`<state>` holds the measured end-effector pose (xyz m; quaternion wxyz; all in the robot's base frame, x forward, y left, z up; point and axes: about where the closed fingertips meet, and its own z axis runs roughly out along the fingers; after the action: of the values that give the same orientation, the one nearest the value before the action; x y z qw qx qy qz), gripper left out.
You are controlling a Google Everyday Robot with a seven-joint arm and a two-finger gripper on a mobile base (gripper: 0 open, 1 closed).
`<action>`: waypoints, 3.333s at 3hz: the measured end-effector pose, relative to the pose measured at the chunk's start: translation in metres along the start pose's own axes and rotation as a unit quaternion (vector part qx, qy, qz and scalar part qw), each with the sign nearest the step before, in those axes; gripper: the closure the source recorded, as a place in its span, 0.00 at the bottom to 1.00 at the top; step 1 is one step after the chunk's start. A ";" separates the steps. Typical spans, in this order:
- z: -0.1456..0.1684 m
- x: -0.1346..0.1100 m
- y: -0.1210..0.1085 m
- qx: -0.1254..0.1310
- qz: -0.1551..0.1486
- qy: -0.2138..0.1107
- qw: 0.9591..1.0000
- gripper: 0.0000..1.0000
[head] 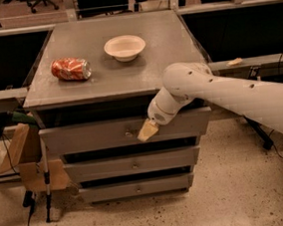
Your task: Open top drawer
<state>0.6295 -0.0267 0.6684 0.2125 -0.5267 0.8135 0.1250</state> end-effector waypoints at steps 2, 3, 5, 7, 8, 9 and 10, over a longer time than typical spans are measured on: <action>-0.018 0.014 0.002 0.016 0.017 -0.004 1.000 0.94; -0.027 0.037 0.015 0.028 0.017 -0.008 0.999 0.91; -0.030 0.047 0.026 0.035 0.011 -0.006 0.999 0.44; -0.039 0.060 0.041 0.045 -0.006 -0.006 0.999 0.01; -0.042 0.075 0.053 0.048 -0.018 -0.001 0.999 0.00; -0.044 0.087 0.063 0.041 -0.032 0.010 0.999 0.18; -0.046 0.097 0.071 0.035 -0.034 0.018 0.999 0.41</action>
Offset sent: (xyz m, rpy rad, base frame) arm -0.0541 -0.0803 -0.0034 -0.0109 -0.0169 -0.1552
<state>0.5210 -0.0948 0.6608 0.2202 -0.5489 0.8024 0.0800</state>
